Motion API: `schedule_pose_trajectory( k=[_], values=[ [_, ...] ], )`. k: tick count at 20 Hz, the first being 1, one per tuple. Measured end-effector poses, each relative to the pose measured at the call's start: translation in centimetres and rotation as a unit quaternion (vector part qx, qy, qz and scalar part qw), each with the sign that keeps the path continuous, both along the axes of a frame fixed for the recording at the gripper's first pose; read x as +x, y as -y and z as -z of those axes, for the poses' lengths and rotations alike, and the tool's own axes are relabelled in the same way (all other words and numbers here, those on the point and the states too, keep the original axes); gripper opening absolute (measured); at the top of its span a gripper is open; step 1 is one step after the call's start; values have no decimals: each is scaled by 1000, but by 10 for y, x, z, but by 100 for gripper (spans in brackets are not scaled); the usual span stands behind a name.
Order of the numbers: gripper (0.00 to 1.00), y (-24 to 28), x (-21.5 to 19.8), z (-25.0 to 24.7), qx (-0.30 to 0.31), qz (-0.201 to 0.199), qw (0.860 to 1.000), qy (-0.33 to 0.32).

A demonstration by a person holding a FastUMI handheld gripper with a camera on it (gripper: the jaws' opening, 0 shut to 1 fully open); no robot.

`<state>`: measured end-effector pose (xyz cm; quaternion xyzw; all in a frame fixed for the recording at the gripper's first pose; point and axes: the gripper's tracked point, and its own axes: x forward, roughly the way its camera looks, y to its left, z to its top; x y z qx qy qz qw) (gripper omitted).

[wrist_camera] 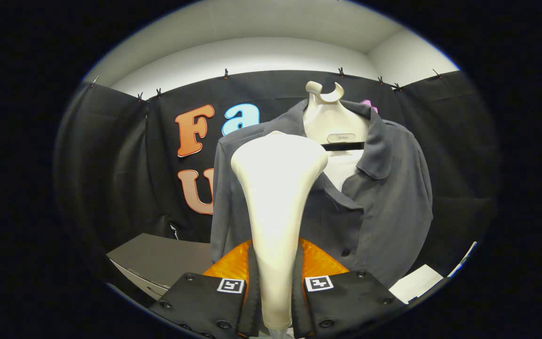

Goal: Iron the clothes twice with a garment steamer, once on the left side and once on the right side.

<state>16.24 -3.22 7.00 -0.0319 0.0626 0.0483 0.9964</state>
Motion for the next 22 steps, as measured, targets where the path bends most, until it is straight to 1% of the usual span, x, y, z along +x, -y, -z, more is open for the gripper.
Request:
schedule_pose_trajectory(
  k=[2, 8, 15, 22],
  values=[
    [33, 4, 7, 15, 2, -8, 1000, -3],
    [33, 14, 5, 59, 5, -24, 1000, -19],
    [34, 29, 4, 101, 5, -31, 999, -38],
    [33, 46, -5, 158, -2, -38, 997, -64]
  ],
)
